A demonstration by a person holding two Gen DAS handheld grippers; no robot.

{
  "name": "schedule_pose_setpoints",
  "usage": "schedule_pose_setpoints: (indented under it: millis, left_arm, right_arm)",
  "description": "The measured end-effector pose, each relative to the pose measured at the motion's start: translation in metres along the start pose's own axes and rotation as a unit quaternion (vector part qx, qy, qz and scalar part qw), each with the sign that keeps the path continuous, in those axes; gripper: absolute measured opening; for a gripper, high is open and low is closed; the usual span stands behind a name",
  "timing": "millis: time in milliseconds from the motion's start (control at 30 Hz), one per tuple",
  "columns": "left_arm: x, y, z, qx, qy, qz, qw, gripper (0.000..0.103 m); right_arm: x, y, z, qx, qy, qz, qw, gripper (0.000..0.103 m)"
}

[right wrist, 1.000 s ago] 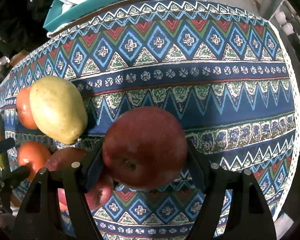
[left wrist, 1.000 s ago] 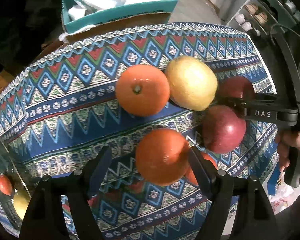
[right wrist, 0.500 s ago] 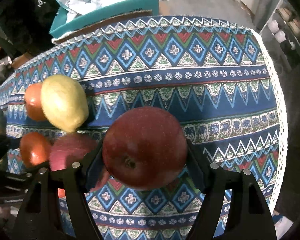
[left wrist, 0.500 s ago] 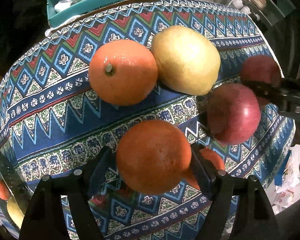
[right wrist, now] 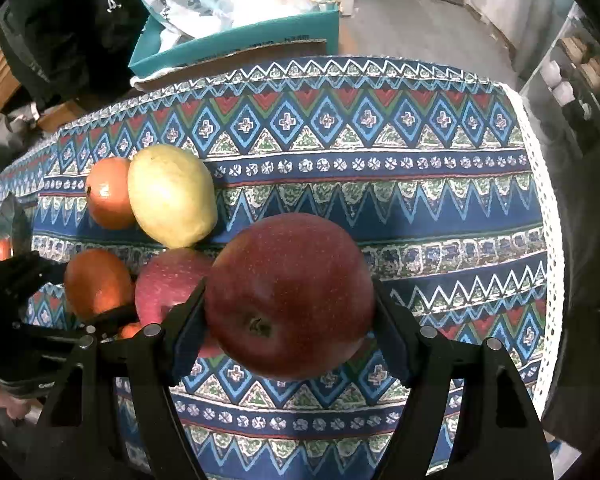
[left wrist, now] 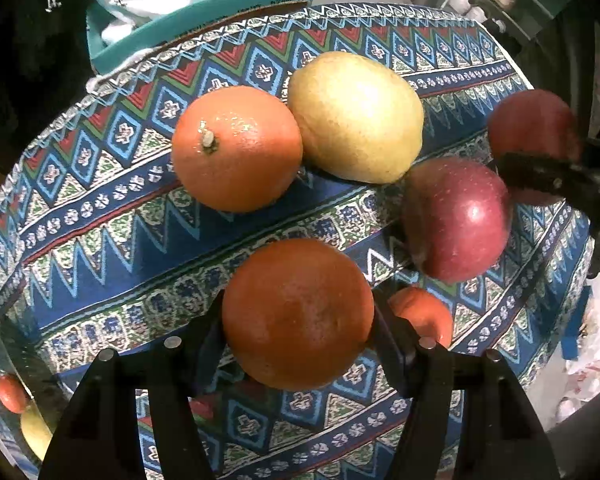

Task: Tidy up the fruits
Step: 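Carry the red apple with the right tool while the left tool carries the orange to the bowl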

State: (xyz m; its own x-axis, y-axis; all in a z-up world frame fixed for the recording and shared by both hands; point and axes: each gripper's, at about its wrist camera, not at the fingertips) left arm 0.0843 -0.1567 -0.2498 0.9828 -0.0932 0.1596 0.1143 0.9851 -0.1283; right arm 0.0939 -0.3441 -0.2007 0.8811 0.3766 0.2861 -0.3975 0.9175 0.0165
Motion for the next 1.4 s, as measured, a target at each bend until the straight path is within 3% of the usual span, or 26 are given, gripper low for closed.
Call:
schedule_pose_setpoints:
  millis: [533, 800, 1400]
  left_arm:
    - [-0.006, 0.028, 0.059, -0.013, -0.054, 0.037, 0.9978, 0.067]
    - [-0.002, 0.031, 0.088, -0.026, -0.073, 0.047, 0.9959, 0.067]
    - [-0.029, 0.045, 0.164, -0.024, -0.143, 0.024, 0.9892, 0.067]
  right_arm:
    - [0.000, -0.002, 0.033, 0.003, -0.040, 0.007, 0.999, 0.075]
    - [0.007, 0.017, 0.055, 0.007, -0.066, 0.026, 0.997, 0.075]
    - [0.023, 0.070, 0.107, 0.030, -0.123, 0.075, 0.989, 0.075]
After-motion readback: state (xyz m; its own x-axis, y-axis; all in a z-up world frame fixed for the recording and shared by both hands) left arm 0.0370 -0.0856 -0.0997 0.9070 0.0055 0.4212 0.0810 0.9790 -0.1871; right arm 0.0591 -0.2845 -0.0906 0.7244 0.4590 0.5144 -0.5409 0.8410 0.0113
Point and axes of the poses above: each gripper's, at about its wrist camera, not at the fingertips, and z roughly against the way its jaws point, y to its left, x to its top, and after that the axes turned 15 degrees about z, right-handed
